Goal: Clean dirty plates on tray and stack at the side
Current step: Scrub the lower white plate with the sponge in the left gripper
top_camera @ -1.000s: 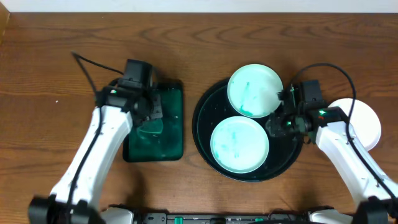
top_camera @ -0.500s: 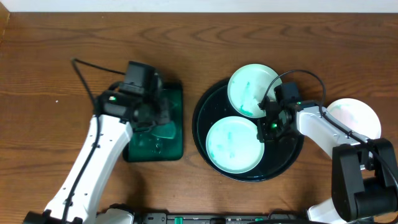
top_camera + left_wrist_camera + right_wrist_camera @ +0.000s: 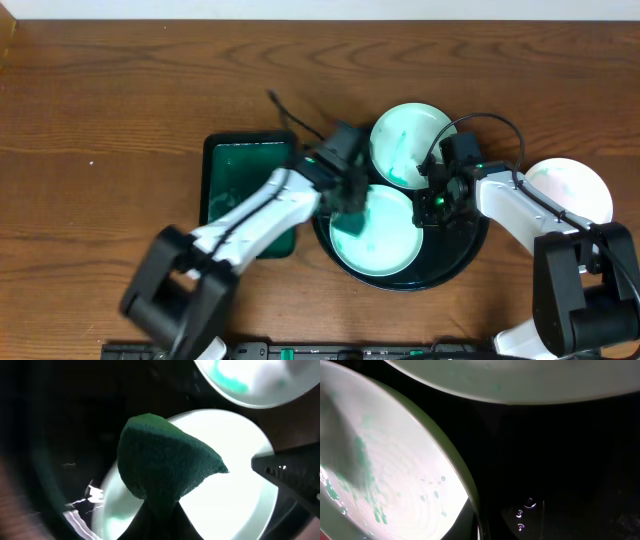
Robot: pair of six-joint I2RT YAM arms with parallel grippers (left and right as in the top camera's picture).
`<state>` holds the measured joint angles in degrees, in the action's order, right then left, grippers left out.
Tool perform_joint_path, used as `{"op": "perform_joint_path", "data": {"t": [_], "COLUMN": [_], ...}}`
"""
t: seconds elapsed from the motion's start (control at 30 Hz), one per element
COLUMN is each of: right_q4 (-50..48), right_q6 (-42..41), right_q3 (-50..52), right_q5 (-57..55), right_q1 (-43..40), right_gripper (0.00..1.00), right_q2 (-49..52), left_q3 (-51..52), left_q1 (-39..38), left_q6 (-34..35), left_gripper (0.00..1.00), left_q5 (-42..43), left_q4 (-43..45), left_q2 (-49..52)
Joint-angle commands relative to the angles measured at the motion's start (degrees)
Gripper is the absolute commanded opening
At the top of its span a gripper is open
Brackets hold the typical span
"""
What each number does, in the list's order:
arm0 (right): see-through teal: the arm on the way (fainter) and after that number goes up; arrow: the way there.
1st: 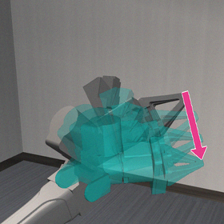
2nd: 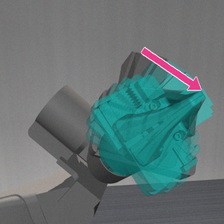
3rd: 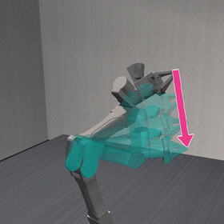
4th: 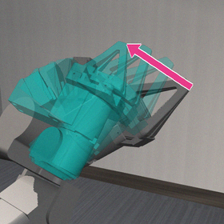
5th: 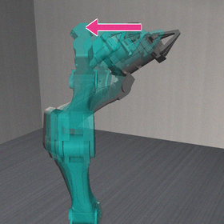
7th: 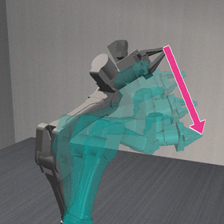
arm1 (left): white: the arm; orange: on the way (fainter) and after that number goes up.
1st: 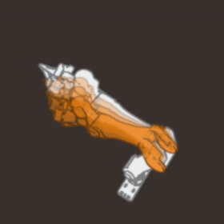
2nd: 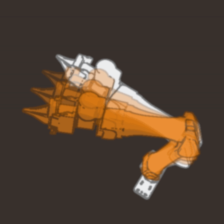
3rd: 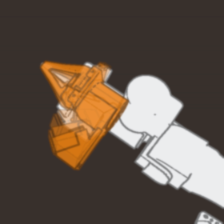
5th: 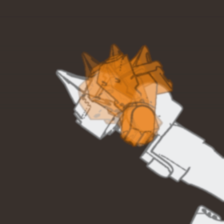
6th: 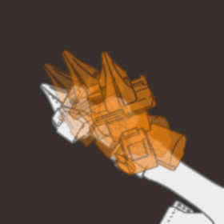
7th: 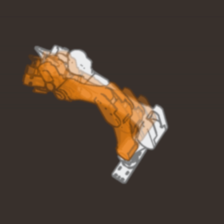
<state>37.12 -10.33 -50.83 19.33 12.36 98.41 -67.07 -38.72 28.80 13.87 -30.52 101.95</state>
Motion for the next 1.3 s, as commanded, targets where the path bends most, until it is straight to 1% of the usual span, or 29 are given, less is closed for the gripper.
{"op": "perform_joint_path", "data": {"t": [0.0,0.07,0.1,0.17,0.2,0.27,0.33,0.4,0.5,0.53,0.6,0.63,0.67,0.7,0.77,0.83,0.97,1.1,1.27], "right_q4": [-0.1,-0.1,-0.1,-0.1,-0.1,-0.1,-0.1,-0.1,-0.2,-0.2,-0.2,-0.2,-0.1,-0.1,-0.1,-0.1,0.0,-0.1,0.1], "right_q6": [-2.1,-2.1,-2.1,-2.1,-2.1,-2.1,-2.1,-2.1,-2.1,-2.1,-2.1,-2.1,-2.1,-2.1,-2.1,-2.1,-2.1,-2.1,-2.1], "right_q3": [0.7,0.7,0.7,0.7,0.7,0.7,0.7,0.7,0.7,0.7,0.7,0.7,0.7,0.7,0.7,0.7,0.7,0.7,0.7], "right_q5": [-4.5,-4.5,-4.5,-4.5,-4.5,-4.5,-4.5,-4.5,-4.5,-4.5,-4.5,-4.5,-4.5,-4.5,-4.5,-4.5,-4.5,-4.5,-4.5], "right_q1": [0.4,0.4,0.5,0.5,0.5,0.4,0.5,0.4,0.4,0.4,0.4,0.4,0.4,0.4,0.4,0.4,0.4,0.4,0.4], "right_gripper": [0.01,0.01,0.01,0.01,0.01,0.01,0.01,0.01,0.01,0.01,0.01,0.01,0.01,0.01,0.01,0.01,0.01,0.01,0.01], "right_q2": [1.6,1.6,1.6,1.6,1.6,1.6,1.6,1.6,1.6,1.6,1.6,1.6,1.6,1.6,1.6,1.6,1.6,1.6,1.6], "left_q3": [-1.0,-1.0,-1.0,-1.0,-1.0,-1.1,-1.1,-1.1,-1.1,-1.1,-1.1,-1.1,-1.1,-1.1,-1.1,-1.0,-1.0,-1.0,-1.1], "left_q1": [-1.8,-1.7,-1.7,-1.4,-1.2,-0.8,0.1,1.0,2.8,3.1,3.5,3.5,3.4,3.1,1.8,0.4,-1.7,-2.1,-1.6], "left_q6": [6.7,6.8,7.1,7.1,8.0,10.3,9.7,7.4,6.4,6.4,4.6,3.3,2.0,1.6,1.7,1.7,1.7,1.7,2.1], "left_gripper": [0.08,0.07,0.07,0.07,0.07,0.07,0.07,0.07,0.07,0.07,0.07,0.07,0.07,0.07,0.07,0.07,0.07,0.07,0.07], "left_q5": [2.9,6.9,6.7,3.3,-2.8,-12.3,-20.4,-23.5,-24.4,-23.2,-17.2,-13.4,-7.4,-0.7,9.4,14.2,17.9,22.7,22.6], "left_q4": [3.6,5.9,5.8,4.5,2.2,-2.1,-6.7,-9.4,-11.5,-11.2,-8.9,-7.3,-4.7,-1.3,4.6,7.3,8.0,6.8,3.1], "left_q2": [5.9,8.6,9.3,10.0,10.0,9.9,9.9,9.9,9.9,9.9,9.9,9.9,10.1,10.4,11.7,13.2,14.1,14.0,14.0]}}
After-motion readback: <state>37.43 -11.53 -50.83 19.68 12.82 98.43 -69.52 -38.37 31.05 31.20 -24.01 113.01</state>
